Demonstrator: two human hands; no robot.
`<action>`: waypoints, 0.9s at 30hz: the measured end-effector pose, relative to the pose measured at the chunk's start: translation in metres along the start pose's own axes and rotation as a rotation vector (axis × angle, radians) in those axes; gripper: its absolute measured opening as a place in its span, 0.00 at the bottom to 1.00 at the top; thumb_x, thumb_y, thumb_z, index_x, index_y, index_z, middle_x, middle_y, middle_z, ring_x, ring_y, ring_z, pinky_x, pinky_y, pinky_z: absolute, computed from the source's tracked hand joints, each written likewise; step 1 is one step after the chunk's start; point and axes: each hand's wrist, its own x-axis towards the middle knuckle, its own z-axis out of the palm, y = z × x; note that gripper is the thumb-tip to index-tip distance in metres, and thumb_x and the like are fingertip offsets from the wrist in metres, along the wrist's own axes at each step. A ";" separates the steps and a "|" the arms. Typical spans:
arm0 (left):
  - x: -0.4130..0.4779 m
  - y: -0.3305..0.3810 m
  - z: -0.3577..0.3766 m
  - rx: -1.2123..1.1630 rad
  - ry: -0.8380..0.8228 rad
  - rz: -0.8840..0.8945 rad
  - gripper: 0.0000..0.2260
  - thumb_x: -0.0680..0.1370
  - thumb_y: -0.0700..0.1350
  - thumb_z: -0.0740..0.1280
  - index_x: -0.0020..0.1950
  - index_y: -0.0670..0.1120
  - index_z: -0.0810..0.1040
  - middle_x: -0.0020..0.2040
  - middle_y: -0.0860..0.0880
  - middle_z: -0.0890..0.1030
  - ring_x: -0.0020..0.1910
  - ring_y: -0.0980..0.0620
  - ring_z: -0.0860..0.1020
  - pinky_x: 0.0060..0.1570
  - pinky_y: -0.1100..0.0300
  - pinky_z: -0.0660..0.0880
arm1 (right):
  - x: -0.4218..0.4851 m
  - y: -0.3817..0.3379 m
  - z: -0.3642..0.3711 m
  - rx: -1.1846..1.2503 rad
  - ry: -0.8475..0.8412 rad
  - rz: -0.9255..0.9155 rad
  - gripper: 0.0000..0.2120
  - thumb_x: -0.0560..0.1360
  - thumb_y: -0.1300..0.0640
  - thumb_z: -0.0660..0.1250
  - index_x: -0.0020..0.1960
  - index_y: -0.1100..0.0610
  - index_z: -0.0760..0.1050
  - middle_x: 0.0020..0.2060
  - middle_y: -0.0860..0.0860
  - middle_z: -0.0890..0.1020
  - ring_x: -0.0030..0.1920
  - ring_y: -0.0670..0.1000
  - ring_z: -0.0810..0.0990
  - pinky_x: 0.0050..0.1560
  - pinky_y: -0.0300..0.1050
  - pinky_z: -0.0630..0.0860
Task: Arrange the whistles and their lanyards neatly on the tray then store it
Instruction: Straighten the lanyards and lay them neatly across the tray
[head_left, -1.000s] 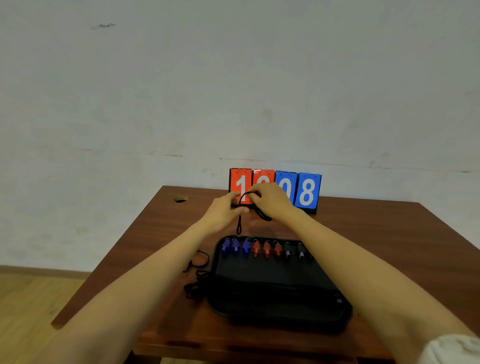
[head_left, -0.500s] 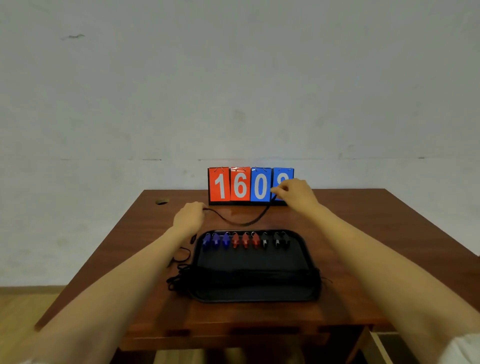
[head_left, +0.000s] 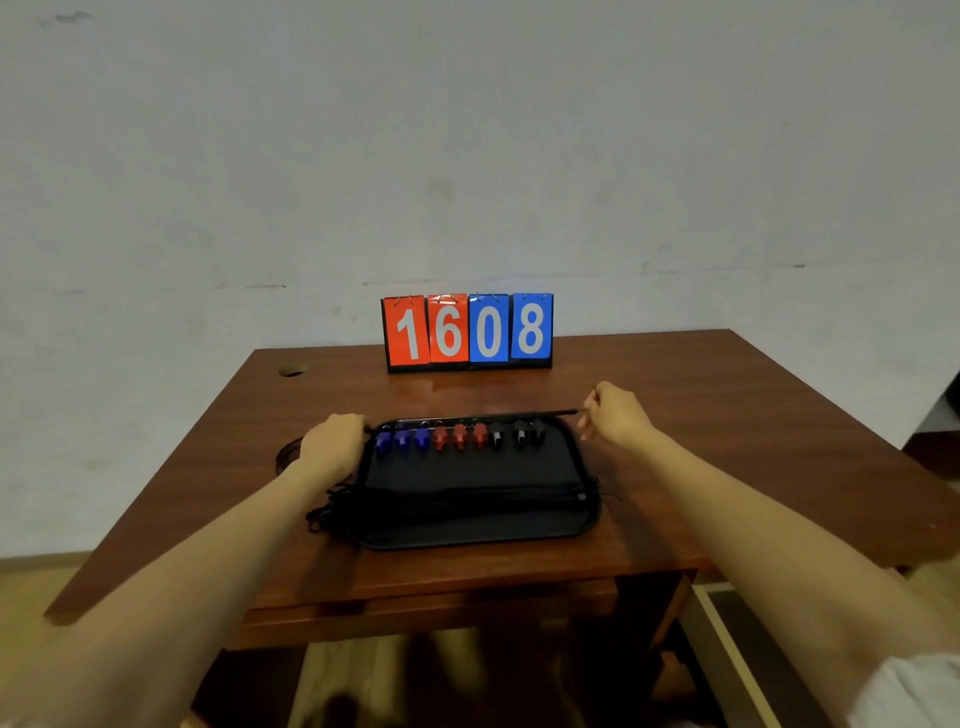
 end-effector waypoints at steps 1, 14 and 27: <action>-0.003 0.000 0.003 -0.003 0.007 -0.006 0.12 0.79 0.38 0.57 0.62 0.44 0.71 0.55 0.41 0.80 0.48 0.40 0.78 0.40 0.53 0.72 | -0.003 0.004 0.003 -0.015 -0.015 0.008 0.09 0.80 0.62 0.52 0.49 0.60 0.71 0.39 0.55 0.84 0.40 0.56 0.84 0.46 0.49 0.78; -0.018 -0.022 0.048 0.069 -0.037 0.073 0.15 0.81 0.42 0.57 0.66 0.49 0.74 0.62 0.44 0.77 0.59 0.42 0.75 0.55 0.51 0.71 | -0.027 0.042 0.028 -0.268 -0.022 0.167 0.14 0.74 0.52 0.70 0.34 0.59 0.74 0.34 0.54 0.79 0.37 0.57 0.78 0.36 0.46 0.74; -0.022 -0.022 0.066 0.101 0.030 0.106 0.14 0.81 0.44 0.58 0.63 0.52 0.77 0.61 0.47 0.77 0.62 0.44 0.69 0.57 0.49 0.64 | -0.030 0.056 0.034 -0.397 0.020 0.146 0.08 0.74 0.57 0.67 0.43 0.62 0.79 0.38 0.56 0.82 0.38 0.58 0.79 0.40 0.49 0.78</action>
